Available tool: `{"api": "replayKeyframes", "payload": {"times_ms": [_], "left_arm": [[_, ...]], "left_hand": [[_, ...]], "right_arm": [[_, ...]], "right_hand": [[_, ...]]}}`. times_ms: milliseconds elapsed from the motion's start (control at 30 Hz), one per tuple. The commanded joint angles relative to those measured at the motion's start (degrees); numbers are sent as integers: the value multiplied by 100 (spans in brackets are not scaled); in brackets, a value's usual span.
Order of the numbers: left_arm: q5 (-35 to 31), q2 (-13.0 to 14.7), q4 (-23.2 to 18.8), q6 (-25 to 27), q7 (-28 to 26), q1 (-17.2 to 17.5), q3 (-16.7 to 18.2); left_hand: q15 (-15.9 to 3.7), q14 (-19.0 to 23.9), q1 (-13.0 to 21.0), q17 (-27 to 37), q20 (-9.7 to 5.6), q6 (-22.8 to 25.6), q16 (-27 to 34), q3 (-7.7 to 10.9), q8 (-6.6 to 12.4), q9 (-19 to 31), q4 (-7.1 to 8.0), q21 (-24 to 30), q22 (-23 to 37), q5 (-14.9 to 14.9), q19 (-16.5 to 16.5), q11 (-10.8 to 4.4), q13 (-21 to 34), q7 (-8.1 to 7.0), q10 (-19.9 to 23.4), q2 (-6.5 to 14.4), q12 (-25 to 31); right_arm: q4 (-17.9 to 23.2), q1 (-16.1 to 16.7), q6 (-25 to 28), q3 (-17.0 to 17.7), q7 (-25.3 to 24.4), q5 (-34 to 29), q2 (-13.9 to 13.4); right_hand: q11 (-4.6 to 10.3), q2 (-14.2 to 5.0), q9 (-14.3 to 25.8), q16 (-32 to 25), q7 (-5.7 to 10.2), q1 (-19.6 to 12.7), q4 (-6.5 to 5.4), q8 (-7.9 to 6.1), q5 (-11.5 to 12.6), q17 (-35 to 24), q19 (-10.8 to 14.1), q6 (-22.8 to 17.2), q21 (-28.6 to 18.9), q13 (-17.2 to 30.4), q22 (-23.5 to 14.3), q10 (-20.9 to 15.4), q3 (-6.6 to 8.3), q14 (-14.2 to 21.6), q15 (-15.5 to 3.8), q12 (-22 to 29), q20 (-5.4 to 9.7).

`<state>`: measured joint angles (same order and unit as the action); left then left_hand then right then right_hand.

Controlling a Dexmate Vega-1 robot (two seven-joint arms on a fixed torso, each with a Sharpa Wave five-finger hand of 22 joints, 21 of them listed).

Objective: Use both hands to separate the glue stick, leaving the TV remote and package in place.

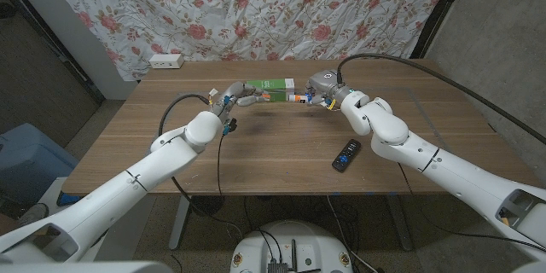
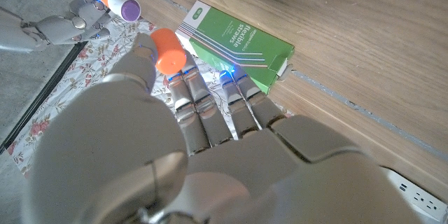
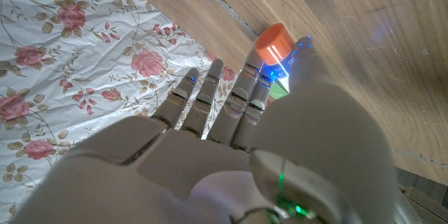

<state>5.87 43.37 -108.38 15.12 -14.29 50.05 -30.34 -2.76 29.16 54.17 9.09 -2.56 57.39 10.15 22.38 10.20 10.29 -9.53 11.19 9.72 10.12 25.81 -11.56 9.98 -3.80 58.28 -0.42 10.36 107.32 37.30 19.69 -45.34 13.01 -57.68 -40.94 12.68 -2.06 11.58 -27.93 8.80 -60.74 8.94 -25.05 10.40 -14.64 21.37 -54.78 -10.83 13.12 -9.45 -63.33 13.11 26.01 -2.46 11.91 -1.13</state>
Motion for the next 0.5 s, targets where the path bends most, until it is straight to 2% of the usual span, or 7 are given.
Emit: {"api": "replayKeyframes", "payload": {"times_ms": [33, 500], "left_arm": [[-463, 220, -212, 457, 57, -85, -83], [-1071, 475, -365, 998, 504, -441, -364]], "left_hand": [[-376, -17, 12, 17, -108, -18, -4, -37, 31, 27, -4, 2, 33, 39, -22, -65, 31, 7, -49, 55, -6], [-361, -95, 1, 18, -142, -69, -21, -57, 25, 27, 3, -22, 33, 39, -105, -85, 33, -36, -122, 66, -16]], "right_arm": [[-93, -40, -37, 30, 70, 190, -42], [-365, -124, -282, -32, -47, 430, -100]], "right_hand": [[-7, -191, 35, -2, 421, -170, -20, -25, 42, -16, 46, -523, 0, 17, -12, 21, 2, 59, -694, 23, 14], [-10, -182, 33, 1, 424, -181, -11, -8, 44, -24, 13, -496, 12, 13, -12, 57, -5, 46, -705, 9, 36]]}}
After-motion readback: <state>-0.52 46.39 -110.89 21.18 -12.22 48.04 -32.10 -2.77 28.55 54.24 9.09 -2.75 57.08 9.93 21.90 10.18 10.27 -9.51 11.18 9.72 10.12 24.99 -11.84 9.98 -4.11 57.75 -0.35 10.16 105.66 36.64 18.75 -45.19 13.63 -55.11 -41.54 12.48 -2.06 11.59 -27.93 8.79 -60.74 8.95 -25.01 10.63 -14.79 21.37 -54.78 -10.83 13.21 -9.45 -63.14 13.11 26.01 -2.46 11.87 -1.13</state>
